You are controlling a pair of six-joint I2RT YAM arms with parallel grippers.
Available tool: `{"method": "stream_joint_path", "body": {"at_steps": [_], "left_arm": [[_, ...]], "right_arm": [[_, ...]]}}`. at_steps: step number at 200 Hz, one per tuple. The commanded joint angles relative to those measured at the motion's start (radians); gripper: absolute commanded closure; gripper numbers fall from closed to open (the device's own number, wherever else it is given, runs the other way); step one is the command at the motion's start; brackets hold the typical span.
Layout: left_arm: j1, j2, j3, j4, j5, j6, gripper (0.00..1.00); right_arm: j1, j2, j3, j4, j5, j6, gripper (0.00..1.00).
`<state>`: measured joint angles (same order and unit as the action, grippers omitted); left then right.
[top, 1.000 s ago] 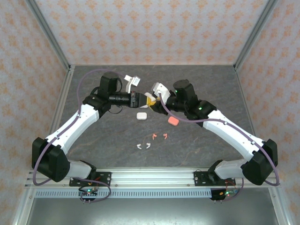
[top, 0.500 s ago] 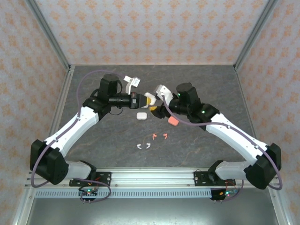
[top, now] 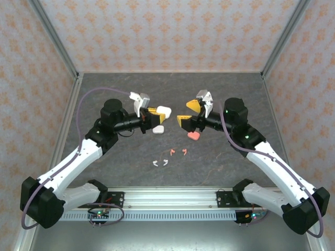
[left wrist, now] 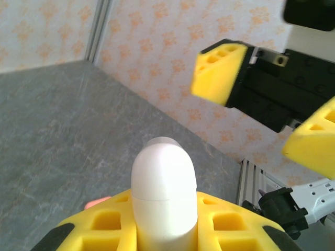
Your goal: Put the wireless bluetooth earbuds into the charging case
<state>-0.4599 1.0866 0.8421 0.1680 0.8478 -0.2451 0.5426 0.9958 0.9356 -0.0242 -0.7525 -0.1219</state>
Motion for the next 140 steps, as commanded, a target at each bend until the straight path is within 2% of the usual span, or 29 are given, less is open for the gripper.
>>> {"method": "stream_joint_path", "body": {"at_steps": [1, 67, 140], "left_arm": [[-0.031, -0.027, -0.008, 0.095, -0.020, 0.090, 1.00], [-0.063, -0.023, 0.000, 0.080, -0.012, 0.117, 1.00], [-0.075, -0.019, 0.006, 0.071, 0.002, 0.122, 1.00]], "right_arm": [[-0.001, 0.023, 0.013, 0.118, -0.079, 0.100, 0.23], [-0.001, 0.101, 0.059, 0.108, -0.059, 0.092, 0.25], [-0.002, 0.108, 0.103, -0.001, 0.077, 0.039, 0.25]]}}
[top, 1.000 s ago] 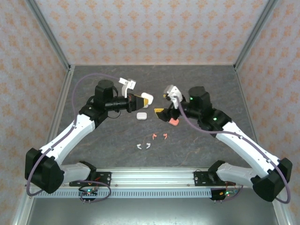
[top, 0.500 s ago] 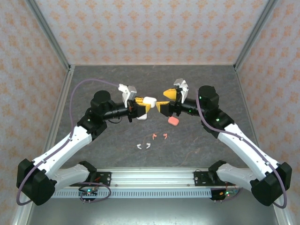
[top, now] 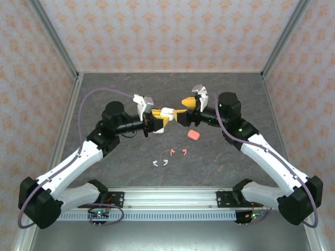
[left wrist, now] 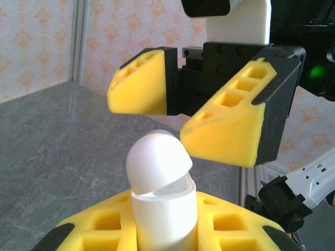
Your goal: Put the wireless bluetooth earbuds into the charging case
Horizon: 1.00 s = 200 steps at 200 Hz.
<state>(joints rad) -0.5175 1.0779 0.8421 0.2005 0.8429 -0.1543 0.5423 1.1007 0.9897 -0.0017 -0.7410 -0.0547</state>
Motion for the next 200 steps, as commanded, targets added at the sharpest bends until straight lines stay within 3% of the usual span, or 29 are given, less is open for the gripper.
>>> {"method": "stream_joint_path", "body": {"at_steps": [1, 88, 160, 183, 200], "left_arm": [[-0.018, -0.010, 0.006, 0.039, 0.007, 0.032, 1.00], [-0.023, -0.006, 0.012, 0.008, -0.033, 0.061, 1.00], [-0.018, -0.076, -0.036, -0.044, -0.269, 0.092, 1.00], [0.036, -0.059, -0.038, -0.059, -0.279, 0.049, 1.00], [0.125, -0.030, -0.057, -0.011, -0.230, -0.044, 1.00]], "right_arm": [[-0.002, 0.003, 0.050, -0.027, 0.066, -0.031, 0.25], [-0.008, -0.030, 0.086, -0.103, 0.075, -0.023, 0.25], [-0.012, -0.067, 0.021, -0.284, 0.063, -0.017, 0.30], [0.015, -0.064, -0.039, -0.285, 0.057, 0.020, 0.34], [0.069, -0.057, -0.089, -0.265, 0.080, 0.031, 0.35]]}}
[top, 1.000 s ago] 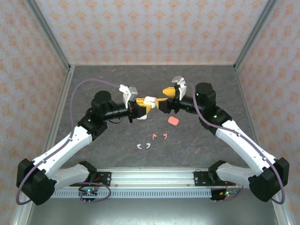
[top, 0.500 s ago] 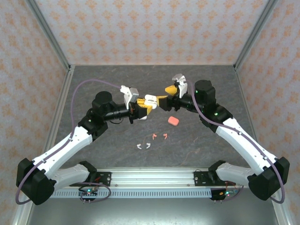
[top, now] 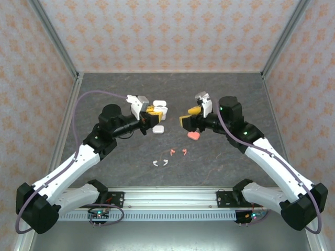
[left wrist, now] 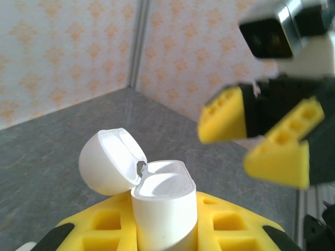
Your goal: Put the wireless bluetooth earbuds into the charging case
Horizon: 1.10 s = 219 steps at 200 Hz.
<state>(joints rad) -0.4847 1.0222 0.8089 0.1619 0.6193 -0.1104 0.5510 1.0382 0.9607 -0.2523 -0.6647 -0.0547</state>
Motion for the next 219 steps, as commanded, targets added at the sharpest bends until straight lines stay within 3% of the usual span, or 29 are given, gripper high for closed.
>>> {"method": "stream_joint_path", "body": {"at_steps": [1, 45, 99, 132, 162, 219], "left_arm": [[0.098, 0.027, -0.024, 0.030, -0.006, -0.092, 1.00], [0.236, 0.094, -0.045, 0.068, 0.002, -0.194, 1.00], [0.322, 0.109, -0.073, 0.059, -0.017, -0.259, 1.00], [0.348, 0.091, -0.096, 0.040, -0.009, -0.270, 1.00], [0.351, 0.076, -0.104, 0.017, 0.002, -0.268, 1.00], [0.354, 0.067, -0.108, 0.004, 0.003, -0.266, 1.00]], "right_arm": [[0.064, 0.006, -0.063, -0.014, 0.005, 0.031, 0.35], [0.253, 0.139, -0.089, -0.023, 0.052, -0.028, 0.45], [0.413, 0.503, 0.072, -0.108, 0.074, -0.145, 0.54], [0.466, 0.697, 0.221, -0.186, 0.073, -0.218, 0.55], [0.500, 0.859, 0.384, -0.361, 0.091, -0.319, 0.58], [0.512, 0.991, 0.507, -0.456, 0.107, -0.380, 0.60]]}}
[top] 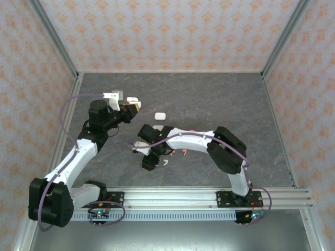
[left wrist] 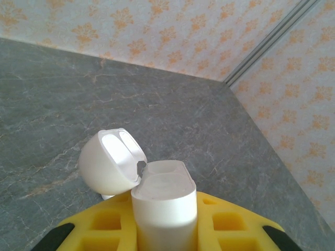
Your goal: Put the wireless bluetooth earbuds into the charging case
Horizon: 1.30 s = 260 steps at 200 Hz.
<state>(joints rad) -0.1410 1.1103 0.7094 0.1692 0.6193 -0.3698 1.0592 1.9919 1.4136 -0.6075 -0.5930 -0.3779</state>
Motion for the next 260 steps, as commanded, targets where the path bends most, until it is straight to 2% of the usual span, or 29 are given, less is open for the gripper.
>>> {"method": "stream_joint_path", "body": {"at_steps": [1, 110, 203, 260], "left_arm": [[0.010, -0.021, -0.009, -0.004, 0.004, -0.007, 1.00], [0.011, -0.004, -0.007, -0.003, 0.006, -0.013, 1.00], [0.011, 0.000, -0.005, -0.002, 0.013, -0.012, 1.00], [0.009, 0.006, -0.009, 0.011, 0.015, -0.018, 1.00]], "right_arm": [[0.004, 0.038, 0.055, -0.102, 0.036, -0.057, 0.60], [0.002, 0.058, 0.043, -0.199, 0.146, -0.101, 0.62], [-0.053, -0.060, -0.008, -0.109, 0.116, -0.055, 0.50], [-0.048, -0.025, -0.015, -0.132, 0.117, -0.050, 0.48]]}}
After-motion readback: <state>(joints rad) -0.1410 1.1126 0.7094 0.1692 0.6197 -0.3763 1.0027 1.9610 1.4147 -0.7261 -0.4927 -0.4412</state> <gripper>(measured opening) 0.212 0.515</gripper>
